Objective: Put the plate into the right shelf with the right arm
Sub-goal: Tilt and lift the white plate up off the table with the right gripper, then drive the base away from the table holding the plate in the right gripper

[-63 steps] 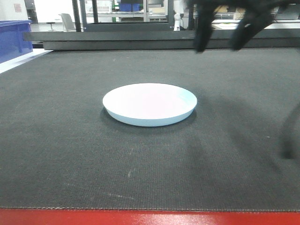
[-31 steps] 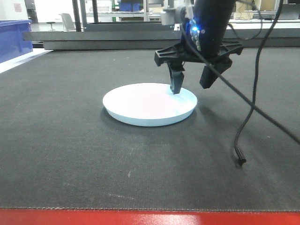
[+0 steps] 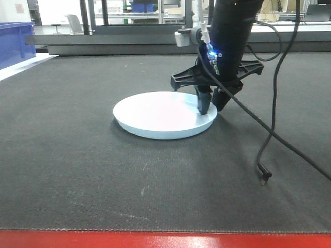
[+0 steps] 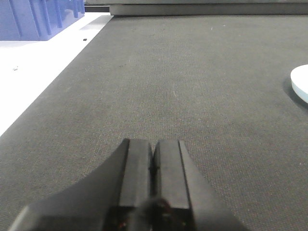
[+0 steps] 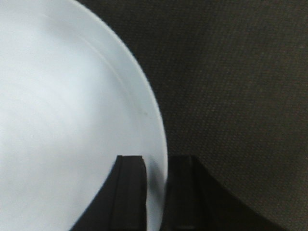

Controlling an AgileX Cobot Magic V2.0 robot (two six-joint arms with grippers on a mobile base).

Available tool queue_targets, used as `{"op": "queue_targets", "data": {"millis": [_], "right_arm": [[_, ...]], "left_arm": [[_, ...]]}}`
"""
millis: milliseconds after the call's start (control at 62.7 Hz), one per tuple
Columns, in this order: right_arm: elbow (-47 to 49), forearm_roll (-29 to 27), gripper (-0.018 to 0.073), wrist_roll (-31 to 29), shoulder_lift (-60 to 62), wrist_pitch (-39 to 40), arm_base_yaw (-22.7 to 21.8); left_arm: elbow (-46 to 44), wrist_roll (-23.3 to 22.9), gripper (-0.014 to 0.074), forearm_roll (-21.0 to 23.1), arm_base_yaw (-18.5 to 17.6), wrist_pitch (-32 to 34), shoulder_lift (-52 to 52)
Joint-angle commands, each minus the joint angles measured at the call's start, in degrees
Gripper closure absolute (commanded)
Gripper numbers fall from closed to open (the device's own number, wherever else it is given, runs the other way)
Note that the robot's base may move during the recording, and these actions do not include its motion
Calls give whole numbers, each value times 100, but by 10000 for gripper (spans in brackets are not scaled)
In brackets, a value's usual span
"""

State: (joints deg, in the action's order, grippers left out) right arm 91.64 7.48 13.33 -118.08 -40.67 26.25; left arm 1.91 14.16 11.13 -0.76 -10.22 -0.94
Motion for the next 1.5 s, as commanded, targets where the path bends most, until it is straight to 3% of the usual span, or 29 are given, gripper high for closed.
{"op": "queue_targets", "data": {"millis": [0, 32, 80, 415, 813, 941, 1132, 1292, 1483], "right_arm": [[175, 96, 510, -8, 284, 311, -5], [175, 96, 555, -8, 291, 325, -5], [175, 96, 520, -8, 314, 347, -5], [-291, 99, 522, -8, 1374, 808, -5], [-3585, 142, 522, -8, 4335, 2898, -5], [-4476, 260, 522, -21, 5371, 3204, -5], [-5344, 505, 522, -27, 7136, 3188, -5], [-5458, 879, 522, -33, 8439, 2826, -5], [-5451, 903, 522, -28, 9464, 2648, -5]], "left_arm": [[42, -16, 643, 45, -38, 478, -65], [42, -16, 643, 45, -38, 478, -65], [42, -16, 643, 45, -38, 478, -65], [42, -16, 643, 45, -38, 478, -65], [42, -16, 643, 45, -38, 478, -65], [42, -16, 643, 45, -38, 478, -65], [42, -16, 643, 45, -38, 478, -65], [42, -16, 643, 45, -38, 478, -65], [42, -16, 643, 45, -38, 478, -65]]}}
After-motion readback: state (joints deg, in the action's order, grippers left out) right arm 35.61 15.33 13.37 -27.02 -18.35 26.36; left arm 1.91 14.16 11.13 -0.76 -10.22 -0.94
